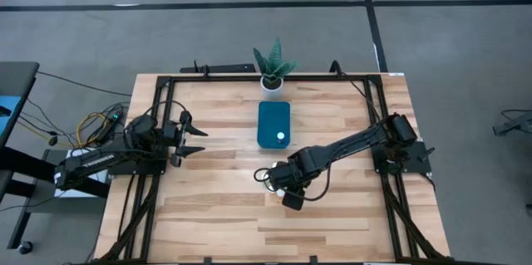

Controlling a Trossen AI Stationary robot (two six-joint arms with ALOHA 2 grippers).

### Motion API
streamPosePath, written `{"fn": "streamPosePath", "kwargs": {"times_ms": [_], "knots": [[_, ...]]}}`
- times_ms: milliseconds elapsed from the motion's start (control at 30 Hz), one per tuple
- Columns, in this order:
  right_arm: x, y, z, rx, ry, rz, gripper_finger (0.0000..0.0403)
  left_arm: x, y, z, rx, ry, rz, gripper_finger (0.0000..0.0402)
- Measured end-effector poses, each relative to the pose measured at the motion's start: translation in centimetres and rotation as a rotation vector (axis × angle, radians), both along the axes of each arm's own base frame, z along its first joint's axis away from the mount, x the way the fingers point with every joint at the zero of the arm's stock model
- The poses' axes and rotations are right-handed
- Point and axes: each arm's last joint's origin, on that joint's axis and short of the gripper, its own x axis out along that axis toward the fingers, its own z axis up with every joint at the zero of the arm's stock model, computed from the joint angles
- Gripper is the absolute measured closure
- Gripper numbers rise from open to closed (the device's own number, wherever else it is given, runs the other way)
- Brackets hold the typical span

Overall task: Pick and place pill bottles into a basket
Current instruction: Put the right green pill bottle into the bin

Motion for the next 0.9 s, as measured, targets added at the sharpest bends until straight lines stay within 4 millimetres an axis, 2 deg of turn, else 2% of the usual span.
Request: {"fn": "streamPosePath", "kwargs": {"times_ms": [900], "knots": [[0.2,-0.62,-0.15,-0.09,-0.02,-0.037,0.0216,0.0,0.0,0.0,0.0,0.0,0.0,0.0189]]}}
